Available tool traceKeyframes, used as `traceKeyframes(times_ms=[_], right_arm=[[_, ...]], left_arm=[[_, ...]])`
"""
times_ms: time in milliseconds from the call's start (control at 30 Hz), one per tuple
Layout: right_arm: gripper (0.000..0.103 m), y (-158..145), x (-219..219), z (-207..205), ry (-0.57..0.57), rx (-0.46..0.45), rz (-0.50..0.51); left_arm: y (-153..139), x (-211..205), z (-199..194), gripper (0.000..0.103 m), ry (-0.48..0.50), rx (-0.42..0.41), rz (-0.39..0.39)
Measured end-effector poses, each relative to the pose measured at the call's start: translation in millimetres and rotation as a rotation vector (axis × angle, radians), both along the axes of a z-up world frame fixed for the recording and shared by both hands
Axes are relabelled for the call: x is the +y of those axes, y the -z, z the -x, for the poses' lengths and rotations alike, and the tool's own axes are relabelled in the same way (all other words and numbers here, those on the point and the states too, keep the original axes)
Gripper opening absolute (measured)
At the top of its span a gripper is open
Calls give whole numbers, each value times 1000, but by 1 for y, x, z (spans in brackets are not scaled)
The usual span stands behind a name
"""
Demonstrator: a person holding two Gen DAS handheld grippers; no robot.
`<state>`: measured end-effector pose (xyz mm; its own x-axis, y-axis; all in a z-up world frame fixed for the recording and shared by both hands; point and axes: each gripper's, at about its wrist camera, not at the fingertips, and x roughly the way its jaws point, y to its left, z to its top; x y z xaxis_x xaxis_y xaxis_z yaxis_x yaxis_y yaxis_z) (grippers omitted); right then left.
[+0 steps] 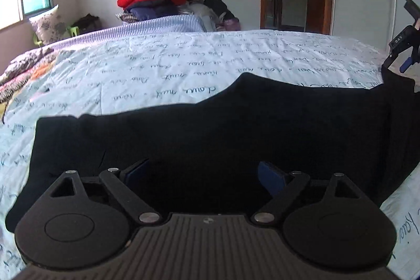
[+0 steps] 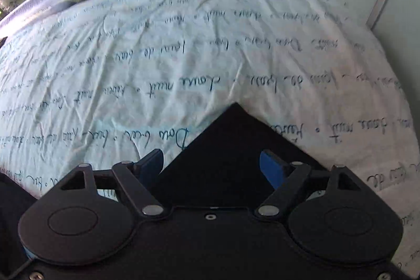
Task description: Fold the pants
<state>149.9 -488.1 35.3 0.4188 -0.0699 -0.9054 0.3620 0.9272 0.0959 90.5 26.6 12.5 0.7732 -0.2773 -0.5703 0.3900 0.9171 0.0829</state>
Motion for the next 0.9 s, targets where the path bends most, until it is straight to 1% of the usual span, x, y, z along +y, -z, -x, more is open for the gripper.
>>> traceKeyframes(times_ms=[33, 67, 100, 200, 333, 467, 567, 633, 700, 733, 800, 900], right_arm=[[82, 4, 10, 2, -15, 18, 37], [82, 8, 13, -2, -20, 39, 69], [82, 11, 10, -16, -21, 63, 83], [82, 21, 9, -35, -11, 116, 96], [82, 22, 10, -48, -14, 152, 108], [82, 30, 14, -55, -9, 199, 133], [82, 33, 16, -59, -1, 205, 141], [78, 33, 16, -65, 4, 196, 131], [67, 31, 16, -68, 7, 197, 131], [64, 31, 16, -69, 8, 199, 131], [50, 31, 17, -71, 4, 202, 141], [40, 28, 18, -60, 5, 206, 157]], left_arm=[[-2, 1, 0, 91, 6, -7, 5], [-3, 2, -2, 94, 8, -7, 11], [-2, 2, -4, 96, 0, -4, 15], [8, 2, -9, 98, -36, 33, 3], [12, 7, -9, 103, -46, 35, 27], [14, 8, -12, 103, -42, 49, 35], [14, 8, -12, 103, -43, 51, 46], [14, 8, -11, 103, -44, 50, 47], [14, 8, -11, 103, -44, 48, 46], [14, 7, -11, 103, -44, 48, 47], [14, 7, -11, 103, -44, 49, 51], [14, 8, -11, 103, -44, 49, 53]])
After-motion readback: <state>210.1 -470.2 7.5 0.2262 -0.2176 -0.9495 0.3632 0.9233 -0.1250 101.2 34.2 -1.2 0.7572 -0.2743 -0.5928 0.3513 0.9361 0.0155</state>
